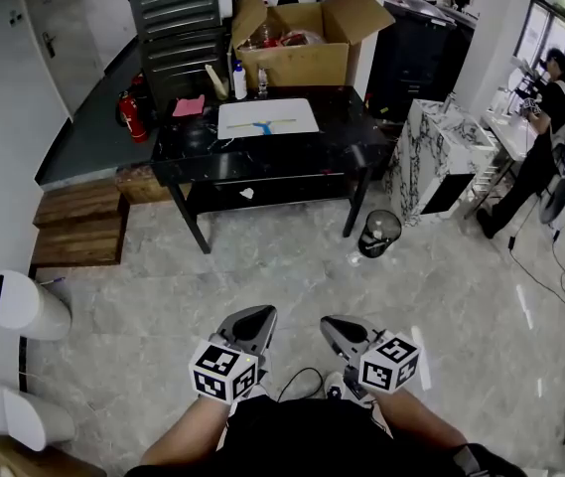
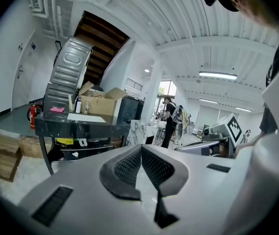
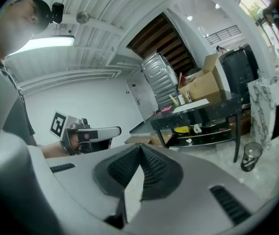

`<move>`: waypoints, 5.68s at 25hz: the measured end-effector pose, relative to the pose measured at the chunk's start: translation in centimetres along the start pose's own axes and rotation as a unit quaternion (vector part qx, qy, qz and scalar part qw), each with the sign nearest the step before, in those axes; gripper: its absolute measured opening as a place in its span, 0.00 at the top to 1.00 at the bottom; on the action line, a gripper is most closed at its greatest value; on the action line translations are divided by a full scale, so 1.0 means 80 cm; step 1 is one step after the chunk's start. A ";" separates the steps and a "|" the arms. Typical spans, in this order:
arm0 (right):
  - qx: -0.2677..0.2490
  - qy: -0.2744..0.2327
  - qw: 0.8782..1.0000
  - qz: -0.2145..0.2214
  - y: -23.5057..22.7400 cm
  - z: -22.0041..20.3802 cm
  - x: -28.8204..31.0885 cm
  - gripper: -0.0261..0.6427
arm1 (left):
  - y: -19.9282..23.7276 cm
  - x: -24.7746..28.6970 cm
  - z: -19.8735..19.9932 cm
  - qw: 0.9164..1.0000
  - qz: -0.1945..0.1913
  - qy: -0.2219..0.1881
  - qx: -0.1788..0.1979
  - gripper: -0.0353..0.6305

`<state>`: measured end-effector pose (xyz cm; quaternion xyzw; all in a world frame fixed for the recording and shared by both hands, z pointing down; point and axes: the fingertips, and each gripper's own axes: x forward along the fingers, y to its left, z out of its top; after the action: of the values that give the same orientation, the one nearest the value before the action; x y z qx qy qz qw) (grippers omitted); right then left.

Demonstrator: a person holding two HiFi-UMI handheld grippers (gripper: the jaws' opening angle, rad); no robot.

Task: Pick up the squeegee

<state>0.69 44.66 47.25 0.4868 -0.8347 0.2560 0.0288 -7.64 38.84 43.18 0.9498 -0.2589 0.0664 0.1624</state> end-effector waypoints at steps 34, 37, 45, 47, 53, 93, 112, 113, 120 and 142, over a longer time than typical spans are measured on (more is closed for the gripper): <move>-0.006 0.000 0.999 -0.031 0.067 -0.007 0.117 0.95 | 0.122 -0.077 -0.018 1.000 -0.014 0.016 -0.005 0.92; 0.009 -0.003 1.000 -0.025 0.052 0.003 0.132 0.95 | 0.134 -0.070 -0.018 1.000 -0.001 0.018 -0.010 0.92; 0.002 -0.007 1.000 -0.011 -0.002 0.048 0.158 0.95 | 0.163 -0.017 0.016 1.000 0.022 0.008 -0.005 0.92; 0.005 -0.008 1.000 -0.011 -0.021 0.059 0.161 0.95 | 0.163 0.001 0.028 1.000 0.021 0.002 -0.009 0.92; 0.028 -0.019 0.999 -0.002 -0.073 0.091 0.184 0.95 | 0.176 0.051 0.039 1.000 0.021 0.012 0.003 0.92; 0.076 -0.036 0.996 0.042 -0.300 0.212 0.227 0.95 | 0.216 0.283 0.111 0.997 0.064 0.030 0.013 0.92; 0.074 -0.041 0.996 0.035 -0.323 0.220 0.238 0.95 | 0.232 0.307 0.119 0.998 0.060 0.026 0.010 0.92; 0.072 -0.041 0.996 0.033 -0.324 0.222 0.238 0.95 | 0.234 0.310 0.121 0.998 0.059 0.026 0.010 0.92; 0.074 -0.029 0.997 0.024 -0.340 0.223 0.255 0.95 | 0.245 0.332 0.140 0.999 0.044 0.016 0.015 0.92; 0.061 0.003 0.998 0.004 -0.401 0.290 0.399 0.95 | 0.403 0.417 0.176 0.998 0.041 0.041 0.001 0.92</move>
<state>15.16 -4.05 49.43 0.4838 -0.8193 0.3078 0.0008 5.00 -7.85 45.81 0.9352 -0.2902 0.1126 0.1687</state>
